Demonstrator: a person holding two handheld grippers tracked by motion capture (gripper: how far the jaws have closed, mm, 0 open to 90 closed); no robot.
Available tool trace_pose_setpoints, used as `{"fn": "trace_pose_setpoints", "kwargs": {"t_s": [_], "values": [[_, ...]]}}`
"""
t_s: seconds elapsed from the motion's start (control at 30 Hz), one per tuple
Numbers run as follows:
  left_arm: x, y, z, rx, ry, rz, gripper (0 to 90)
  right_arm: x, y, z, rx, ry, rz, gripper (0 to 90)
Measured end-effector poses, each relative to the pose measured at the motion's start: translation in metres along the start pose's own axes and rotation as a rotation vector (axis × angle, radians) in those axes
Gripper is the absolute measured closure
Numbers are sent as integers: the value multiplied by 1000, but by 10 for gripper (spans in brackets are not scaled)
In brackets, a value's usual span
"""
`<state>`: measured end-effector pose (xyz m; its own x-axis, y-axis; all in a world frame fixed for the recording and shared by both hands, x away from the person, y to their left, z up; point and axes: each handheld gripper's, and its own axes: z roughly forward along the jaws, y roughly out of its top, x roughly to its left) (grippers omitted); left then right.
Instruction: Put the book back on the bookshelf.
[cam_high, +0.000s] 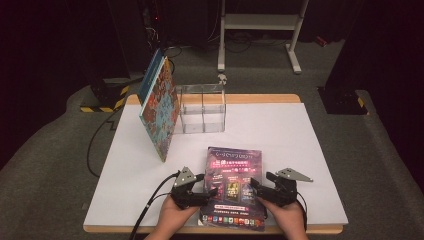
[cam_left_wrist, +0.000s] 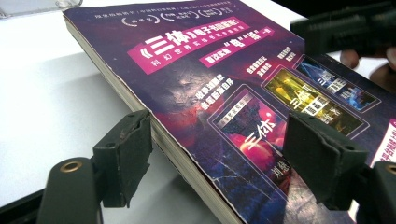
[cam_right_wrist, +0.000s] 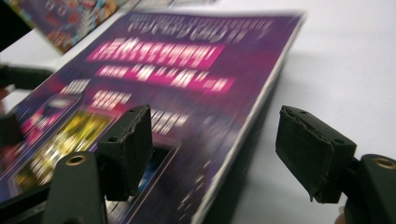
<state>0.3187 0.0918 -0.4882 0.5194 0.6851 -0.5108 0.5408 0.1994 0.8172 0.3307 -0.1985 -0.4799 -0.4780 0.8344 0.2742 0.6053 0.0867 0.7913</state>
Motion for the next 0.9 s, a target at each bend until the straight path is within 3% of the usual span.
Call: {"fn": "trace_pose_setpoints", "kwargs": {"t_s": [0.07,0.33,0.37,0.5,0.6,0.7,0.77,0.83,0.9], "values": [[1,1,0,13,-1,-2,245,1,-1,3,17,44,22,271],[-2,5,9,2,9,0,250,-4,10,13,20,21,23,301],[-1,6,9,13,12,16,252,-5,11,15,18,17,19,302],[4,10,13,-3,20,8,258,-10,21,23,26,7,8,301],[12,15,16,-20,49,-14,244,-11,25,26,39,11,3,284],[20,20,22,-17,41,-67,229,-14,26,27,42,15,2,256],[20,21,27,-15,38,-82,210,-15,25,26,44,18,7,249],[20,23,30,-13,43,-69,206,-14,24,25,43,21,3,248],[20,23,34,-24,48,-106,199,-13,22,24,44,32,4,245]]}}
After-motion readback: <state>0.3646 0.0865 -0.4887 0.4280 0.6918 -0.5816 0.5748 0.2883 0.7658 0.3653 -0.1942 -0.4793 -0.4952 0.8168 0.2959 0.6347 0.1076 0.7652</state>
